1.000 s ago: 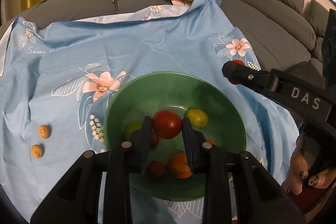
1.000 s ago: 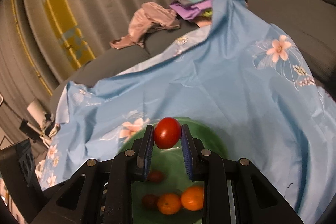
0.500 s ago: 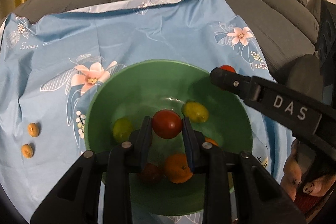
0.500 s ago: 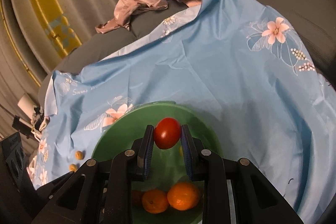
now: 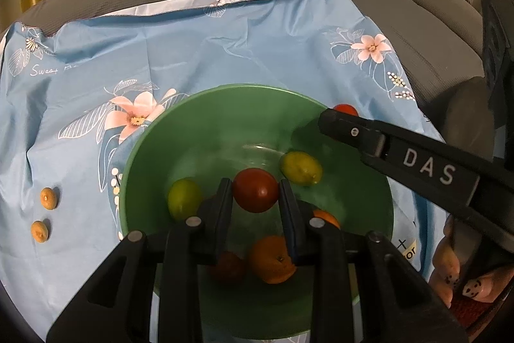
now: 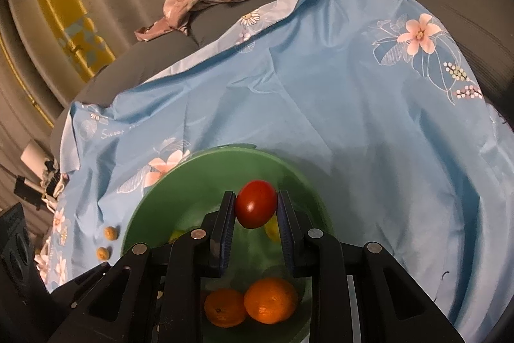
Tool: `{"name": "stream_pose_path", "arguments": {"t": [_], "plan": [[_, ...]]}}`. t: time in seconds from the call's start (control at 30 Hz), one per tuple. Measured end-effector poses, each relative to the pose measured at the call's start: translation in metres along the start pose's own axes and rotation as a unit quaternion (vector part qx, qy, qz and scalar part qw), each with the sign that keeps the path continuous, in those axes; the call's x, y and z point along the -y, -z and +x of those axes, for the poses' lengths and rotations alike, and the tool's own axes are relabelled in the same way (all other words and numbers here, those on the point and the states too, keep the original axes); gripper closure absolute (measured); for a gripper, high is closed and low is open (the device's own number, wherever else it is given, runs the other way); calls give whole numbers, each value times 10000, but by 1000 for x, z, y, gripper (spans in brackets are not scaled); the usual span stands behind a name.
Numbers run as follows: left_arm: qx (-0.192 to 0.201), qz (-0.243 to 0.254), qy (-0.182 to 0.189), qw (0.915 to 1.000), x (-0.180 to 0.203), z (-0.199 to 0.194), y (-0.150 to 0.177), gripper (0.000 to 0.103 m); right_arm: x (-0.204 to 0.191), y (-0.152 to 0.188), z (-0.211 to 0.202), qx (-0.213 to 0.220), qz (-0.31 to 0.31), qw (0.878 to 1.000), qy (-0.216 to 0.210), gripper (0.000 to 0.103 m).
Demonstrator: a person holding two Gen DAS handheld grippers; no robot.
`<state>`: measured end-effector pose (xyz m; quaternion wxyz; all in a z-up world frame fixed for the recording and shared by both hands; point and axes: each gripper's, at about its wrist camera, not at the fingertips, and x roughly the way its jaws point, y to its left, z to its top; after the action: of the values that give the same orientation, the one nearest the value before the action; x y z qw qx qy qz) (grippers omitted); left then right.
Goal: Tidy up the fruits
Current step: 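Lower the red tomatoes into the green bowl and open both grippers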
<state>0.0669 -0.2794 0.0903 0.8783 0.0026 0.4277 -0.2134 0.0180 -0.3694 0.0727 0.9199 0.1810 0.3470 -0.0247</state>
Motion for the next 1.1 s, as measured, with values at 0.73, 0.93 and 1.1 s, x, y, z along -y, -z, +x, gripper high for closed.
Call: {"name": "stream_pose_path", "arguments": {"t": [0.73,0.93,1.1], "plan": [[-57,-11,92,9999,9,7,-1,74,1,1,8,-197,-91,9996,191,75],[129,-43,210,9997,5,-8,0,50,0,0,5,-129,-82,9998,160,72],[363,-230,98,9990,-17,-38,3,41,-10,-1,-1,36,-165,9998,81,51]]}}
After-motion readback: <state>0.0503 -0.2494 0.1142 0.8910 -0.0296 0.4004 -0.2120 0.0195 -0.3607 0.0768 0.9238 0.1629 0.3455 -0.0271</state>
